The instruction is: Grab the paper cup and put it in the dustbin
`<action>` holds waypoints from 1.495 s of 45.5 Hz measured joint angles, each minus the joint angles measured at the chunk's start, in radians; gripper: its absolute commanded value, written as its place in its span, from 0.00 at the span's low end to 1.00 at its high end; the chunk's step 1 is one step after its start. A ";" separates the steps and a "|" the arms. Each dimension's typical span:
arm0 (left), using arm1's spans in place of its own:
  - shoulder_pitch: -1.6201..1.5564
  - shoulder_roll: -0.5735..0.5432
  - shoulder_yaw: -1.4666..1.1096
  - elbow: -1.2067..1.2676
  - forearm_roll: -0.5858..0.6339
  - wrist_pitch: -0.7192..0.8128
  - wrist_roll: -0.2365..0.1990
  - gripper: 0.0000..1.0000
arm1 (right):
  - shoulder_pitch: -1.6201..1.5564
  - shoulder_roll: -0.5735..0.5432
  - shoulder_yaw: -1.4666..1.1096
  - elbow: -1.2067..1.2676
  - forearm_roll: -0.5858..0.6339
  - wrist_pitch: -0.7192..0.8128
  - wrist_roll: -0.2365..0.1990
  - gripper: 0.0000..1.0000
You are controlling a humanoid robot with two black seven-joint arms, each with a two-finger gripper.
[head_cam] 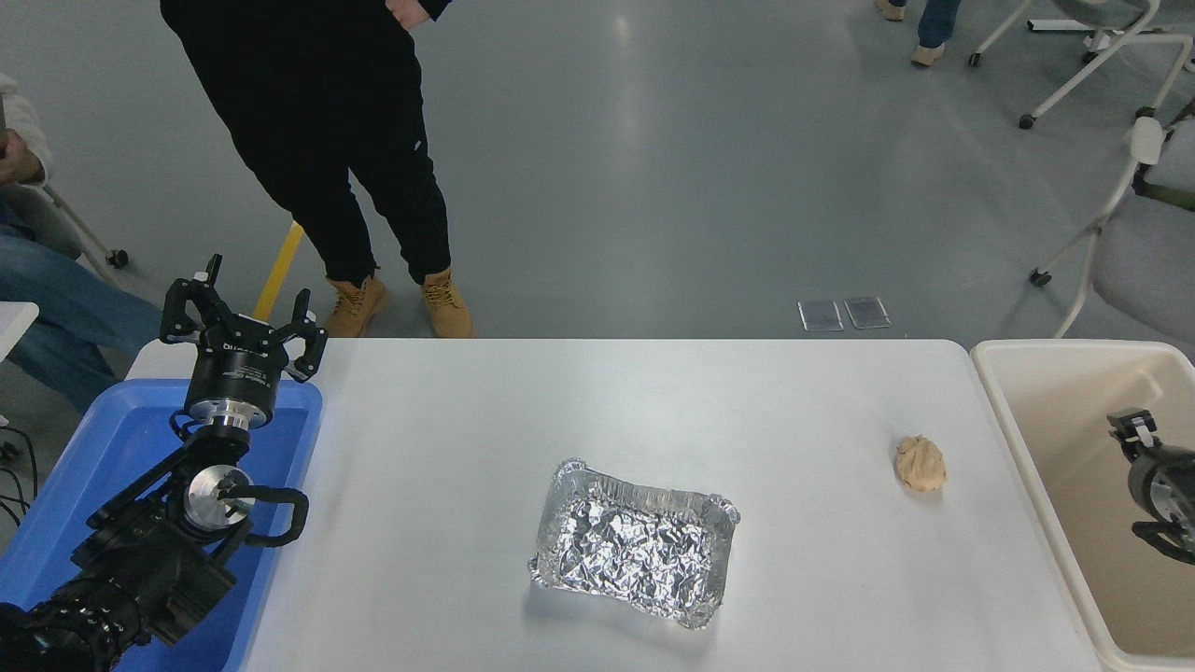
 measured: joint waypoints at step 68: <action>0.001 -0.001 0.001 0.000 0.000 0.001 0.000 0.99 | 1.220 0.207 -0.426 1.186 -0.189 0.497 -0.156 1.00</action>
